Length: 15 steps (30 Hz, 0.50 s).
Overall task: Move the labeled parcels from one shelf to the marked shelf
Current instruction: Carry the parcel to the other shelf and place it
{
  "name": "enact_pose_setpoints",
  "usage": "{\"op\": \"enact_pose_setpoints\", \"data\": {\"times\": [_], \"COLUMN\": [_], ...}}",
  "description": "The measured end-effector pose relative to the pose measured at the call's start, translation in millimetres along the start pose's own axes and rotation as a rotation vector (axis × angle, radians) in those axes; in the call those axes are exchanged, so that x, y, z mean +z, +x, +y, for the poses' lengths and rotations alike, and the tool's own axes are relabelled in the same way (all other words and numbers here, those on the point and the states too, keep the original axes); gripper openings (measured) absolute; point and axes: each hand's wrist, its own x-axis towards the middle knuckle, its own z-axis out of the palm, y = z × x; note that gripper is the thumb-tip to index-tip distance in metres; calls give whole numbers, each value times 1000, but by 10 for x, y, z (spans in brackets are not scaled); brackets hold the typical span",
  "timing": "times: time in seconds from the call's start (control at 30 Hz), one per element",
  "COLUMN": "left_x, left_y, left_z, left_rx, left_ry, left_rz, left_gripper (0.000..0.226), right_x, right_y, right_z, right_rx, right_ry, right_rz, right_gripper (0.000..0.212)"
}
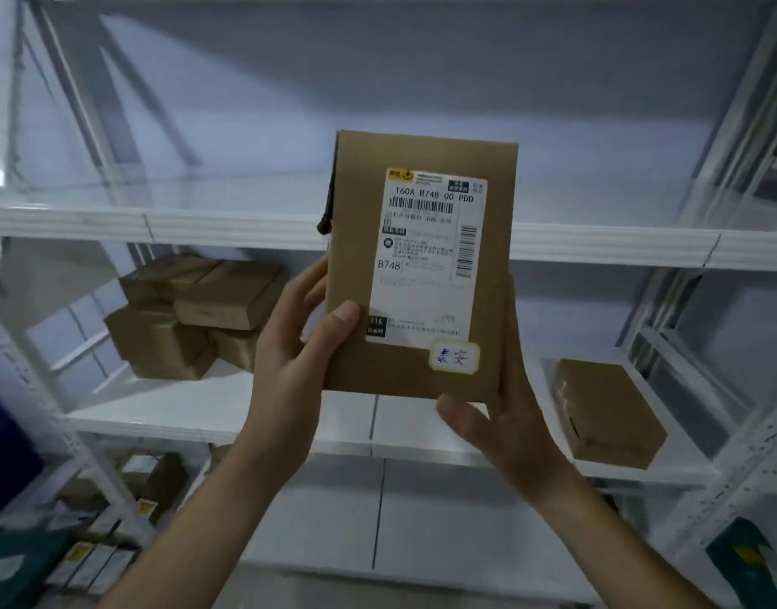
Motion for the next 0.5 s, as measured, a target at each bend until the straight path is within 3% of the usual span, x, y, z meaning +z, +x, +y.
{"op": "enact_pose_setpoints", "data": {"times": [0.23,0.5], "left_x": [-731,-2183], "left_y": [231,534], "left_z": [306,524], "left_rx": [64,103], "left_ry": [60,149], "left_rz": [25,26], "left_gripper": [61,92], "right_x": [716,2131], "right_y": [616,1600], "right_z": [-53,14], "right_rx": [-97,-112], "right_ry": [-80,-8], "right_rz": [44,-47], "right_gripper": [114,118]}}
